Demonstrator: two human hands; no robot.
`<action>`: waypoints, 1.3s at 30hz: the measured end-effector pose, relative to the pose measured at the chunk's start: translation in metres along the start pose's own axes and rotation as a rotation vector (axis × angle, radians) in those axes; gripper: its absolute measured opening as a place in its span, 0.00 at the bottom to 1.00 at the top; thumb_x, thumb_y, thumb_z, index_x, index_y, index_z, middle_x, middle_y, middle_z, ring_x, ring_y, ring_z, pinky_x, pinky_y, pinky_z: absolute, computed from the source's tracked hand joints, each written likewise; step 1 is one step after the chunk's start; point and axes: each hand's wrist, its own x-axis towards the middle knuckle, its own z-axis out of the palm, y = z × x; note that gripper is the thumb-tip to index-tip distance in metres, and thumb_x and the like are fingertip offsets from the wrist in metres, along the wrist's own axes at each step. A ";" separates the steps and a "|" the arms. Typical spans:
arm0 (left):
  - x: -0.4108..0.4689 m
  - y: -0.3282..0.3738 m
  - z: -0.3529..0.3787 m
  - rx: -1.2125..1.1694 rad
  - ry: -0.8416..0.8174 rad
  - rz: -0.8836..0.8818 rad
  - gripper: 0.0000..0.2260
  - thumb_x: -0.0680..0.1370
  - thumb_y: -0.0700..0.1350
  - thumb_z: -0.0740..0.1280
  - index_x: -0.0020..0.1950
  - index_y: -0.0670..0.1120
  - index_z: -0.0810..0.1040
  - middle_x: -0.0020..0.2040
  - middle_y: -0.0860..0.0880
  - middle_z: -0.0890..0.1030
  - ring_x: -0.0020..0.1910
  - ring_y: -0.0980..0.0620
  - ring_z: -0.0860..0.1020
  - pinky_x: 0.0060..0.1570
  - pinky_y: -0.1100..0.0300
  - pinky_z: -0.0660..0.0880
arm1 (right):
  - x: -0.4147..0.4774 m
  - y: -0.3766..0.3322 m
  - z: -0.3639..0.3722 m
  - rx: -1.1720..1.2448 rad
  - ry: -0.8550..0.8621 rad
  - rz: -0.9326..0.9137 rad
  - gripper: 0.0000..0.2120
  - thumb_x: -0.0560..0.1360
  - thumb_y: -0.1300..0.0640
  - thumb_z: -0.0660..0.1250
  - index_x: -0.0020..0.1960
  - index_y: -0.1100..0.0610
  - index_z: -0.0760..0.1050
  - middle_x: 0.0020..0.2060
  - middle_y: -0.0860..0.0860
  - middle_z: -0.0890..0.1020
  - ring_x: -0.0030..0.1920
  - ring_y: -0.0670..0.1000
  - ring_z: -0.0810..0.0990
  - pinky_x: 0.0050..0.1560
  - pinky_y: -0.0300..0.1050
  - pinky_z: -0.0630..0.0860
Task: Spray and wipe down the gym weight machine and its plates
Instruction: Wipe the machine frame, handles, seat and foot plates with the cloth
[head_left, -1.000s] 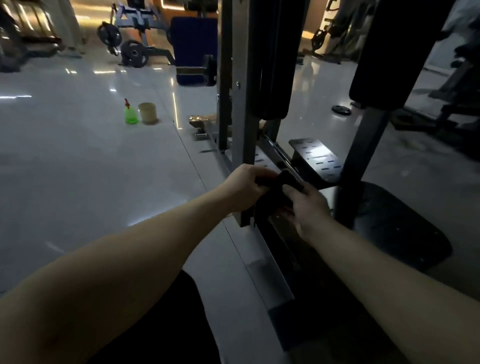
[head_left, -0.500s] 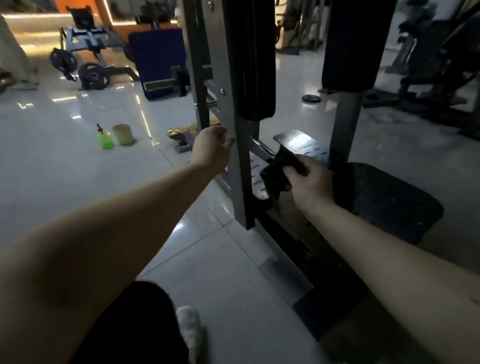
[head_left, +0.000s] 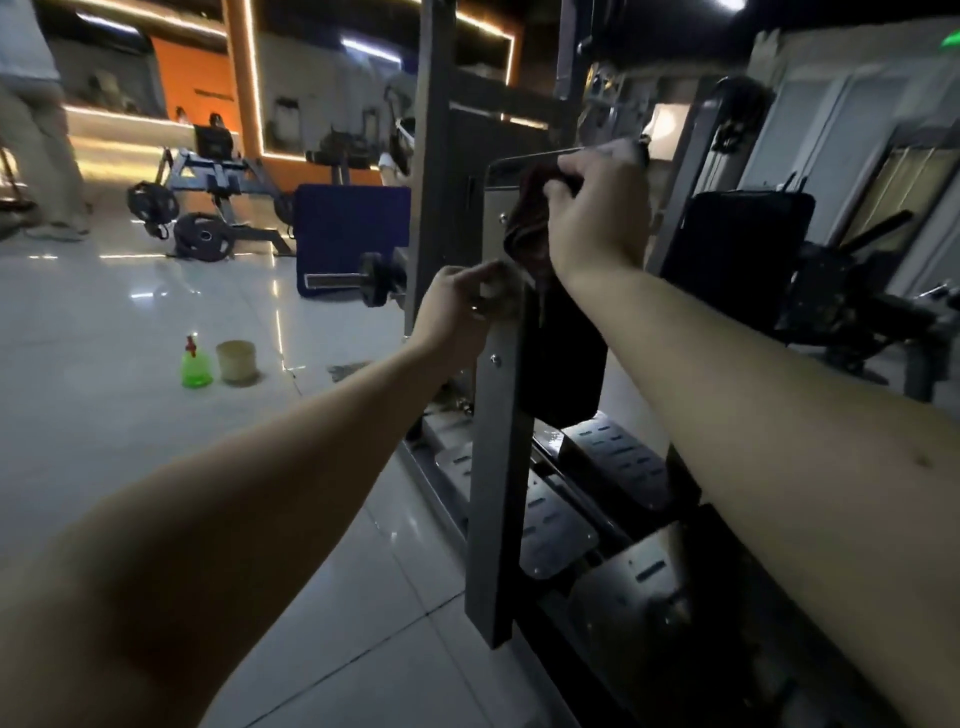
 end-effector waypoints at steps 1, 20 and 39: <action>0.001 -0.007 0.002 0.002 0.018 0.013 0.19 0.77 0.37 0.74 0.67 0.48 0.81 0.59 0.53 0.79 0.48 0.59 0.81 0.45 0.69 0.77 | 0.003 -0.001 0.007 -0.024 -0.005 0.023 0.10 0.82 0.59 0.65 0.62 0.57 0.80 0.54 0.43 0.76 0.47 0.39 0.73 0.46 0.24 0.65; -0.041 -0.022 -0.004 -0.743 -0.070 -0.283 0.14 0.86 0.45 0.59 0.69 0.43 0.77 0.61 0.42 0.82 0.58 0.46 0.82 0.54 0.58 0.81 | -0.024 -0.001 0.025 -0.072 -0.101 0.069 0.17 0.78 0.52 0.72 0.65 0.52 0.76 0.62 0.50 0.71 0.54 0.43 0.71 0.37 0.25 0.60; -0.007 0.050 -0.051 -0.267 0.083 -0.199 0.13 0.79 0.52 0.71 0.59 0.47 0.81 0.53 0.47 0.83 0.53 0.50 0.82 0.55 0.48 0.81 | -0.020 -0.012 -0.023 0.267 -0.538 0.226 0.06 0.76 0.56 0.76 0.53 0.52 0.85 0.46 0.46 0.86 0.48 0.45 0.85 0.53 0.40 0.81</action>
